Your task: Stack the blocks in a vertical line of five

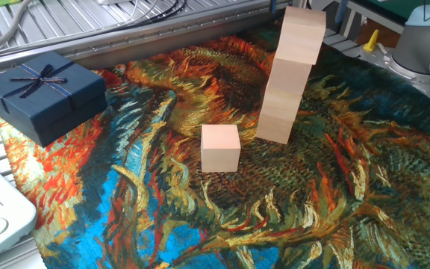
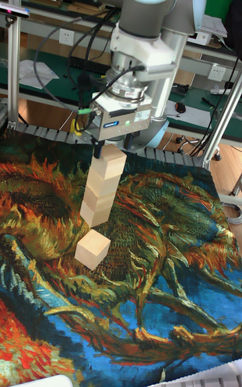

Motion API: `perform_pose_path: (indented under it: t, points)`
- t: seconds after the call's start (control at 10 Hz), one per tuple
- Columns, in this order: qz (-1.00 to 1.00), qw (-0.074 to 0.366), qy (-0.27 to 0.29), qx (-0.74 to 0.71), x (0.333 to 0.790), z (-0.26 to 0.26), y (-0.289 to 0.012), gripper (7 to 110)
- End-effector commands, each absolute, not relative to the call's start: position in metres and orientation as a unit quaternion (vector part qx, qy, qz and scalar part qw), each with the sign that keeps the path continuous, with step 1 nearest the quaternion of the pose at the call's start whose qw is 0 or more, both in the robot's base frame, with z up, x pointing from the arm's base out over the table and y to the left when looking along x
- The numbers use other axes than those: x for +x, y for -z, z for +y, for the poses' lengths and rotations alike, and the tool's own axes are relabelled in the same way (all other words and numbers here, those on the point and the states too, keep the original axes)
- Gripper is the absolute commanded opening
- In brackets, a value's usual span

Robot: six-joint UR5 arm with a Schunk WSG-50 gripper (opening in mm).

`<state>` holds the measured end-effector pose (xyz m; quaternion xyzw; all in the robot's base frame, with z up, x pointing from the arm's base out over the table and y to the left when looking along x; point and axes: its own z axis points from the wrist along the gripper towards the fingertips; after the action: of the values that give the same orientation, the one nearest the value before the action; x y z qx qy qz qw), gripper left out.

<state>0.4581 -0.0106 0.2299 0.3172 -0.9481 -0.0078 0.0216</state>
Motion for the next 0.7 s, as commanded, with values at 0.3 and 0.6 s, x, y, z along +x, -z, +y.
perform_pose_path:
  t: [0.3,0.6]
  points:
    - [-0.948,-0.080,0.040,0.304,0.506,0.041,-0.246,88]
    - [-0.949,-0.045,0.064,0.307,0.495,0.055,-0.230,88]
